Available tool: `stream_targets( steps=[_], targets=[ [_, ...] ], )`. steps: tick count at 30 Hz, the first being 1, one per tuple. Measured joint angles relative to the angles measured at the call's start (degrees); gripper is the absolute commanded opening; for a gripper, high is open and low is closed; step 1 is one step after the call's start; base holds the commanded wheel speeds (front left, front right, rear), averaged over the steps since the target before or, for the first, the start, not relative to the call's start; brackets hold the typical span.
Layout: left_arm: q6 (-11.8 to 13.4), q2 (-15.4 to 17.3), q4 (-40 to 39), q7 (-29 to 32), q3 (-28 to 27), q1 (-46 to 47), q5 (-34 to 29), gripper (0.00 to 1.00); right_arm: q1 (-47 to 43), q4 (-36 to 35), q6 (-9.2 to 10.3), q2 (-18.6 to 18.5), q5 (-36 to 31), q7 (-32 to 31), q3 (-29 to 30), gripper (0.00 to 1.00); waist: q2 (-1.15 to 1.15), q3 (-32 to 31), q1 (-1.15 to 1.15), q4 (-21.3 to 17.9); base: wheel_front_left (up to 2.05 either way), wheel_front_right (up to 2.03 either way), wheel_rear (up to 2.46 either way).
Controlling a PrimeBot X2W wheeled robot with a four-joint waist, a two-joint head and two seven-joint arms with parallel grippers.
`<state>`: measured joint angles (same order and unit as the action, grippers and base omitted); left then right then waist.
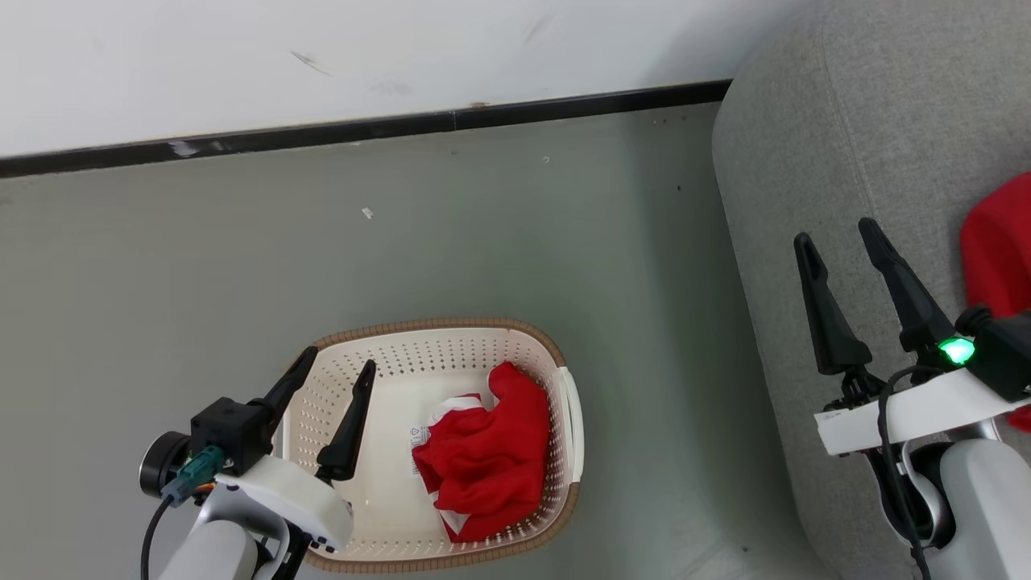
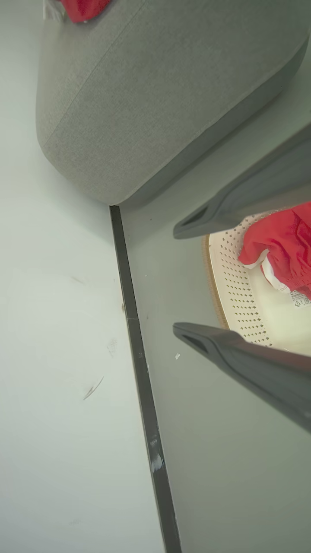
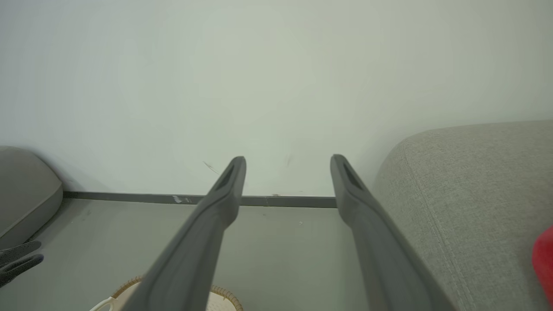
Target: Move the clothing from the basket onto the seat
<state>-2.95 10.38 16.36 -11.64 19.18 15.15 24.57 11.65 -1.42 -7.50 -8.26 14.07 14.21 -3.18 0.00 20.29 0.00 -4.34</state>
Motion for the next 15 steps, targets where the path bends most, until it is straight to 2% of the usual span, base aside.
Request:
stream_targets(
  steps=[15],
  targets=[
    [-1.81,0.4,6.67,2.87,2.3,5.63,-0.59,1.0,6.34,-1.08,0.0,1.11,-0.05,0.31,-0.6,1.0,0.0,7.44,0.0,-3.5,0.0,0.0,0.0]
  ],
)
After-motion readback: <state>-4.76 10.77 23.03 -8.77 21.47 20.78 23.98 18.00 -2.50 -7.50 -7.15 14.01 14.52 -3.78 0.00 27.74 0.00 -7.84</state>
